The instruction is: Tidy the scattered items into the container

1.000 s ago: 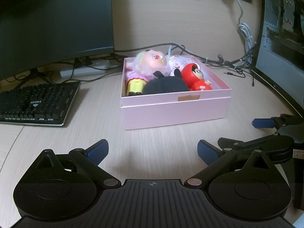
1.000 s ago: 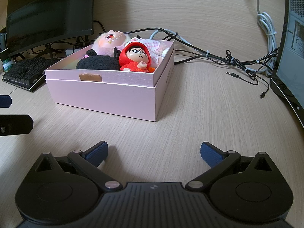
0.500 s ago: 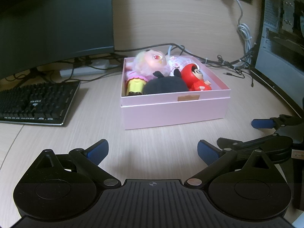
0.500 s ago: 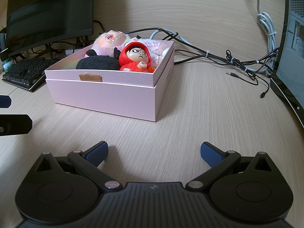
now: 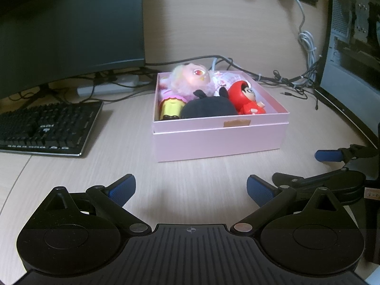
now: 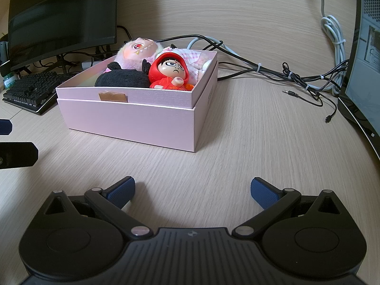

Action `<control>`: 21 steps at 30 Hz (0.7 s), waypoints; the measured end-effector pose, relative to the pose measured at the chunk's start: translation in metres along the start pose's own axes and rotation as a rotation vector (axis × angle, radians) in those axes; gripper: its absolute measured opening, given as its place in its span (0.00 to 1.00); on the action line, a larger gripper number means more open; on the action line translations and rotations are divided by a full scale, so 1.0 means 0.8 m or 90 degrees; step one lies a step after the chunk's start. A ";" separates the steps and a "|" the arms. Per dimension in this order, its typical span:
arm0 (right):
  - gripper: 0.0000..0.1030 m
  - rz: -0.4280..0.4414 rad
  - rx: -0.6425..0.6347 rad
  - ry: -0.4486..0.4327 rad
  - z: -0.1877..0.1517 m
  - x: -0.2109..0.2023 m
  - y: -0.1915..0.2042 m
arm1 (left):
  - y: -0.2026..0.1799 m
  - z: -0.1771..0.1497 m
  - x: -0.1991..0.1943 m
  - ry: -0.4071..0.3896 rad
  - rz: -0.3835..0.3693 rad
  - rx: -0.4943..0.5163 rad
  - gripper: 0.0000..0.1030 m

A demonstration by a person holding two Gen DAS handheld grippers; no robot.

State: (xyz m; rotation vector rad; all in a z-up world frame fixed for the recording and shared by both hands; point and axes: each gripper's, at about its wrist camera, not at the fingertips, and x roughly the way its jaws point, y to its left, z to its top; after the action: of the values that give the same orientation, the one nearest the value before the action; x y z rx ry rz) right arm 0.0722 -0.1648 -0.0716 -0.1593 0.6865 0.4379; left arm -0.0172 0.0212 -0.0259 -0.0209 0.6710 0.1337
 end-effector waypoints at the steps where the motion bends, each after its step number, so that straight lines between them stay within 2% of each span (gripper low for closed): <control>1: 1.00 0.000 0.000 0.000 0.000 0.000 0.000 | 0.000 0.000 0.000 0.002 0.000 0.001 0.99; 21: 1.00 0.000 0.000 0.000 0.000 0.000 0.000 | -0.004 -0.002 0.000 0.013 -0.004 0.009 0.99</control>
State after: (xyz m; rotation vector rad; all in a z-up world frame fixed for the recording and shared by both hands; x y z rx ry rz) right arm 0.0722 -0.1651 -0.0714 -0.1591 0.6865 0.4373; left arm -0.0173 0.0177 -0.0273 -0.0112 0.6914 0.1231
